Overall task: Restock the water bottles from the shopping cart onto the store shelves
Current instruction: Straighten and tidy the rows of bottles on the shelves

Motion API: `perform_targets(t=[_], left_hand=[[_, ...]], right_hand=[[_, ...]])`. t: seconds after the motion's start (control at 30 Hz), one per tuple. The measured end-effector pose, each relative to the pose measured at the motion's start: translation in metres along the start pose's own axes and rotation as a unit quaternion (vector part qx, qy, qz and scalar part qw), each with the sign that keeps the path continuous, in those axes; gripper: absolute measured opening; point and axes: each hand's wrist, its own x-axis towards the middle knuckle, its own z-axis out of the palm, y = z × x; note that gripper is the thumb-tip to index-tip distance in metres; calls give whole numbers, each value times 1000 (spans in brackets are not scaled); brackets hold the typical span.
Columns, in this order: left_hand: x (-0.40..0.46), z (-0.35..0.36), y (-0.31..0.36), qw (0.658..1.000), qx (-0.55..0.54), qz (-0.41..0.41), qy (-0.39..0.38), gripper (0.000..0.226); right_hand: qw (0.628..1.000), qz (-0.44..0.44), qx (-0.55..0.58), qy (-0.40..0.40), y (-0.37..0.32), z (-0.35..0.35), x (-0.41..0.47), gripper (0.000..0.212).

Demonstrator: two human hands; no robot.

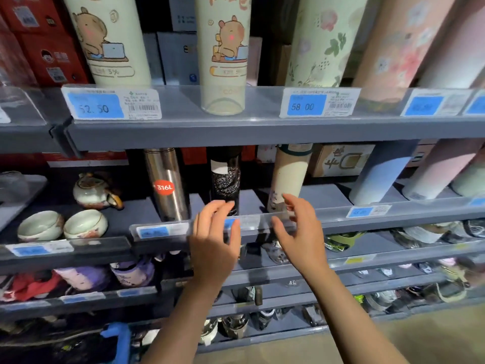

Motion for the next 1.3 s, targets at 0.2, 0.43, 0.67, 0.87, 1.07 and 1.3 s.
perform_targets(t=[0.2, 0.43, 0.67, 0.87, 1.07, 1.3], left_hand=[[22, 78, 56, 974, -158, -137, -83, 63], [33, 132, 70, 957, -122, -258, -60, 92], [38, 145, 78, 957, -70, -283, -6, 103], [36, 164, 105, 967, 24, -252, 25, 104], [32, 182, 109, 969, 62, -228, 74, 103], [22, 161, 97, 967, -76, -242, 2, 99]], right_hand=[[990, 54, -6, 128, 58, -70, 2, 33], [972, 134, 22, 191, 121, -126, 47, 70], [967, 165, 69, 181, 156, -128, 93, 96], [979, 151, 60, 122, 173, -124, 94, 96], [986, 136, 82, 56, 190, -131, 98, 90], [988, 122, 96, -2, 200, -142, 99, 90]])
